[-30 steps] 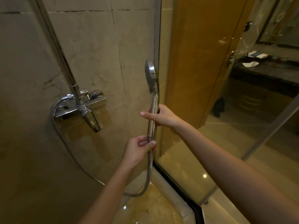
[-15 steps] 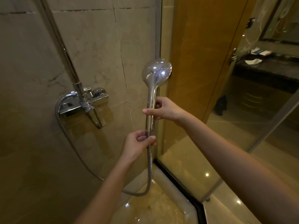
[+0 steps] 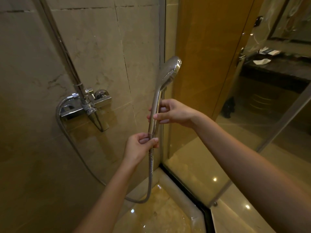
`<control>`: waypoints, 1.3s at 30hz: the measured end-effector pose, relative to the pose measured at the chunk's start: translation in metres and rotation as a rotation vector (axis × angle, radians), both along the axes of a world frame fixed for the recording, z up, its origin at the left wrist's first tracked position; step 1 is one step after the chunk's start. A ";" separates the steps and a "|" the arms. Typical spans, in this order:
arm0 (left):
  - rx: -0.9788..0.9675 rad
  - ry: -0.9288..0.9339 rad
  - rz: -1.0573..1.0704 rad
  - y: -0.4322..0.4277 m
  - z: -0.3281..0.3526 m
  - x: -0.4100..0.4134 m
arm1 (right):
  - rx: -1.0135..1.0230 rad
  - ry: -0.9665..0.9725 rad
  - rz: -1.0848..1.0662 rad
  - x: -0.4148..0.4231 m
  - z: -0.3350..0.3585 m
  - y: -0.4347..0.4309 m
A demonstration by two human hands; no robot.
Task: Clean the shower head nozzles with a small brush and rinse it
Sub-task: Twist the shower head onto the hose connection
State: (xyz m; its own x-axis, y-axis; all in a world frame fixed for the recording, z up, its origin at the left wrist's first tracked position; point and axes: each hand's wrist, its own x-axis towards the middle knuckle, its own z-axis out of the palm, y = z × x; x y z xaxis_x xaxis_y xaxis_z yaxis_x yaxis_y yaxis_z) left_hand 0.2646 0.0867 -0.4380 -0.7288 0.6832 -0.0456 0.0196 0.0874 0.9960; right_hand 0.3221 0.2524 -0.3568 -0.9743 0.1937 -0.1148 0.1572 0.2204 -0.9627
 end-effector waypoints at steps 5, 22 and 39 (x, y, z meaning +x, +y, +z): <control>0.008 0.022 0.069 0.001 0.002 0.004 | 0.066 0.079 -0.032 0.000 -0.002 -0.005; 0.100 0.019 -0.080 0.001 0.004 0.010 | -0.321 0.108 0.063 0.006 -0.014 -0.004; 0.132 -0.293 -0.399 0.004 0.010 0.008 | -0.394 0.231 -0.031 0.011 -0.035 -0.009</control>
State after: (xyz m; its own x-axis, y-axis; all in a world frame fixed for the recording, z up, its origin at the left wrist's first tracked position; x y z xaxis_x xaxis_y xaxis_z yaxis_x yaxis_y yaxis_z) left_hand 0.2727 0.0909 -0.4280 -0.3800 0.9192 -0.1036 -0.2560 0.0031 0.9667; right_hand 0.3331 0.2429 -0.3919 -0.9776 0.2079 0.0339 -0.0704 -0.1706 -0.9828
